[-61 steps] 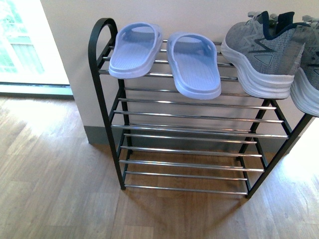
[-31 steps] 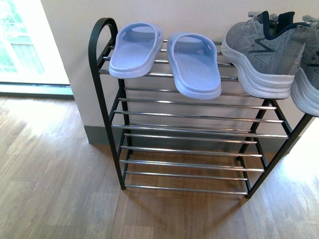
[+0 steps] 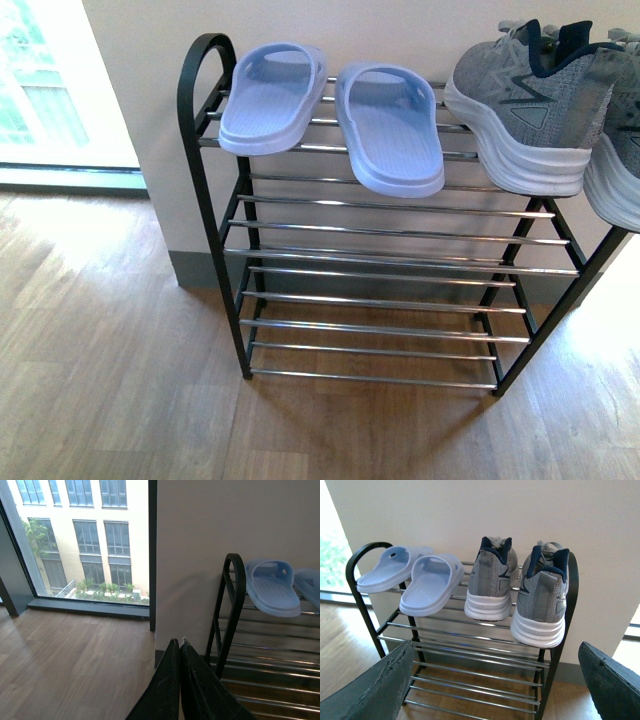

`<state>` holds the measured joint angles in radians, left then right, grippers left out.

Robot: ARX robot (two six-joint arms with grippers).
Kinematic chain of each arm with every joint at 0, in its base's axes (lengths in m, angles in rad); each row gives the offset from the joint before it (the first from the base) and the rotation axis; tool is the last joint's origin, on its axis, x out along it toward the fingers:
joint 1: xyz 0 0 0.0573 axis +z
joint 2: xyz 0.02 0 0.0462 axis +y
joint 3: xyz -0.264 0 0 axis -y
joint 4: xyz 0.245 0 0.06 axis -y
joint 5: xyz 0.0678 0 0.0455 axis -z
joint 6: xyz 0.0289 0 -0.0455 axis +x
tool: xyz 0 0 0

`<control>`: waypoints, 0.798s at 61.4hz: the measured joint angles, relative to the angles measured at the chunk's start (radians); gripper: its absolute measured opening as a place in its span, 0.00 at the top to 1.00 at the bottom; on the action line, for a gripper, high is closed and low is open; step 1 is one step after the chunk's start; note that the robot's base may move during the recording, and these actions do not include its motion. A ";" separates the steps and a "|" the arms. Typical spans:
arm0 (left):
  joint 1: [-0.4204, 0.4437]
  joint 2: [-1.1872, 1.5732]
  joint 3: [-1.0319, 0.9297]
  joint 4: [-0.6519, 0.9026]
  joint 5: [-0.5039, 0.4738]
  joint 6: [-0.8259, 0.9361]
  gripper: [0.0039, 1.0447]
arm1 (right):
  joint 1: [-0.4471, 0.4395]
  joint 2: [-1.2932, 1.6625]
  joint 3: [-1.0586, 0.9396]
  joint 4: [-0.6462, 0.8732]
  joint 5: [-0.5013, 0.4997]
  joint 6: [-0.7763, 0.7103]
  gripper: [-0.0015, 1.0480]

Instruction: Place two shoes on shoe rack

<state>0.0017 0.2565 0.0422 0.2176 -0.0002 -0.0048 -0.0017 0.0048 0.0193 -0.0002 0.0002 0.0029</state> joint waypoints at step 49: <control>0.000 -0.240 -0.029 -0.218 0.000 0.000 0.85 | 0.000 0.000 0.000 0.000 0.000 0.000 0.09</control>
<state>0.0017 0.0162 0.0135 -0.0002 -0.0002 -0.0048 -0.0017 0.0048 0.0193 -0.0002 0.0002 0.0029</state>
